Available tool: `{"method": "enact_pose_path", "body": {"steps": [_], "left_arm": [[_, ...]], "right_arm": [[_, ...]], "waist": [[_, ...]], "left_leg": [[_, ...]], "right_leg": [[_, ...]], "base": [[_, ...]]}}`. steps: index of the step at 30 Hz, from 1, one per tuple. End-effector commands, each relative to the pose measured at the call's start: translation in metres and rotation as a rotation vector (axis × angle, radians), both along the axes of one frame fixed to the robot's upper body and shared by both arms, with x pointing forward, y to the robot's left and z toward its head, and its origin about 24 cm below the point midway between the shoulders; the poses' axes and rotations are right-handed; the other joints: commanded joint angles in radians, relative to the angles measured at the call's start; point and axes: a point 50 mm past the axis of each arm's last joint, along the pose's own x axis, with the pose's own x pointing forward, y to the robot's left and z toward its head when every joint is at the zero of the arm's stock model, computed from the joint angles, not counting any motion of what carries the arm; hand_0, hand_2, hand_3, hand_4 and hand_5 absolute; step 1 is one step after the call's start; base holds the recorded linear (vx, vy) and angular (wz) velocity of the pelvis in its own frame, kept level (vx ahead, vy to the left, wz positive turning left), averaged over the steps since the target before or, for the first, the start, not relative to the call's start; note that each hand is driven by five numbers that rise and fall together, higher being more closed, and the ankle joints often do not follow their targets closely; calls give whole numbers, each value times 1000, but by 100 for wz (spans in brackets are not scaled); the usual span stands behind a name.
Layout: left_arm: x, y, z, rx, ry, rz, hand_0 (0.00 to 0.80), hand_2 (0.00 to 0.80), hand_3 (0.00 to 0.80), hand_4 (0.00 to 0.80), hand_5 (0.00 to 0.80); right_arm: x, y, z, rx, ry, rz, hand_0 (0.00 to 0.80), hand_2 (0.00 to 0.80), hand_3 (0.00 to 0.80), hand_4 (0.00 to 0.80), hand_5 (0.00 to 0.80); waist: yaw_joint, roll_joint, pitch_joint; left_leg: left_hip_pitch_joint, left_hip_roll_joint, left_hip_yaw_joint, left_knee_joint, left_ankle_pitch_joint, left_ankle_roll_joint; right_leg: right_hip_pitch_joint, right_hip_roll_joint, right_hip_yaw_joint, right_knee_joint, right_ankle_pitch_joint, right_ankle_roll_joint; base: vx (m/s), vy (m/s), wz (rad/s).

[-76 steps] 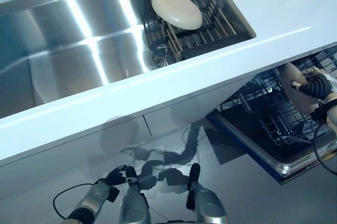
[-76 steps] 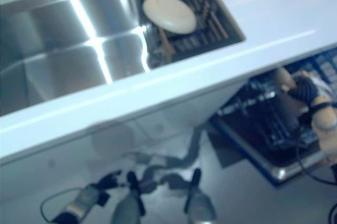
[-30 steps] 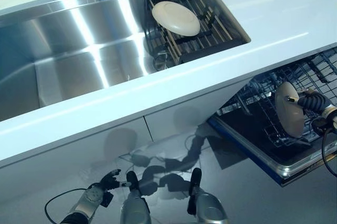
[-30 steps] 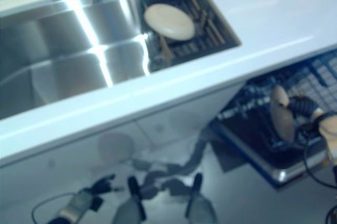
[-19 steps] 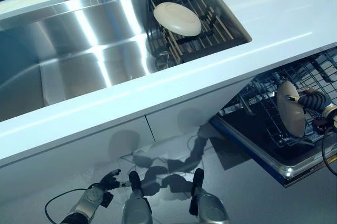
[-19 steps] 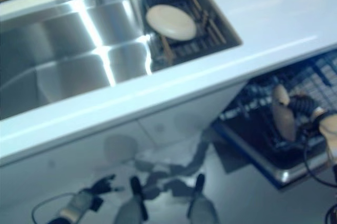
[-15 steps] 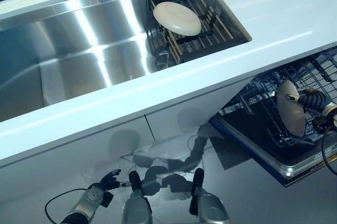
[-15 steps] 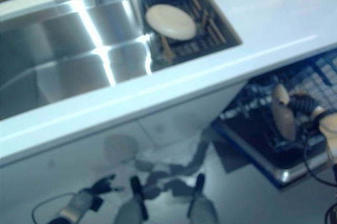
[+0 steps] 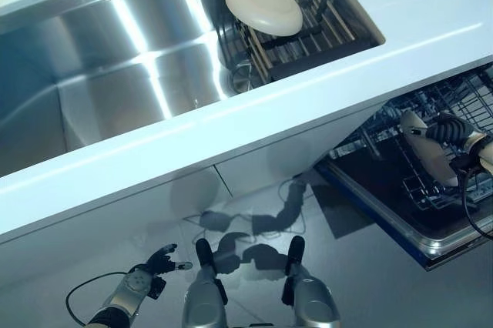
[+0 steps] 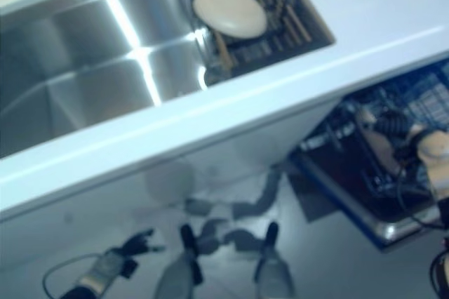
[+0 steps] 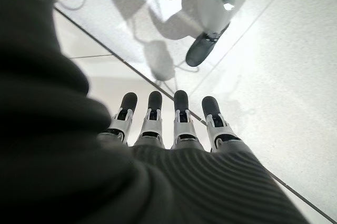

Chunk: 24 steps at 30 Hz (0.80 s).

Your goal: Take plates into dishwasher

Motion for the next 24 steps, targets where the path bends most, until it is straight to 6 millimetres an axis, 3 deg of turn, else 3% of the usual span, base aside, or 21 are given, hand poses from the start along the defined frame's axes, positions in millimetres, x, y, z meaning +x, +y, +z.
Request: {"method": "enact_pose_path", "body": {"steps": [1, 11, 24], "left_arm": [[25, 8, 18, 27, -74, -44, 0, 0, 0, 0, 0], [28, -3, 17, -7, -94, -66, 0, 0, 0, 0, 0], [26, -2, 18, -15, -103, -62, 0, 0, 0, 0, 0]], "right_arm": [[10, 15, 26, -48, -44, 80, 800, 800, 800, 800, 800], [15, 15, 31, -99, -34, 63, 800, 800, 800, 800, 800], [14, 5, 33, -154, -6, -17, 800, 800, 800, 800, 800]], "waist": [[42, -21, 43], [46, 18, 66], [49, 18, 74]], "left_leg": [[-28, -17, -16, -3, -55, -20], [-44, -15, -25, -3, -40, -23], [-47, -16, -2, -3, -37, -23]], "right_leg": [[-46, 4, -48, 182, -190, -5], [-88, -20, -57, 253, -228, -17], [-95, -30, -64, 238, -208, -5]], "base": [[50, -13, 1], [5, -1, 0], [0, 2, 0]]}}
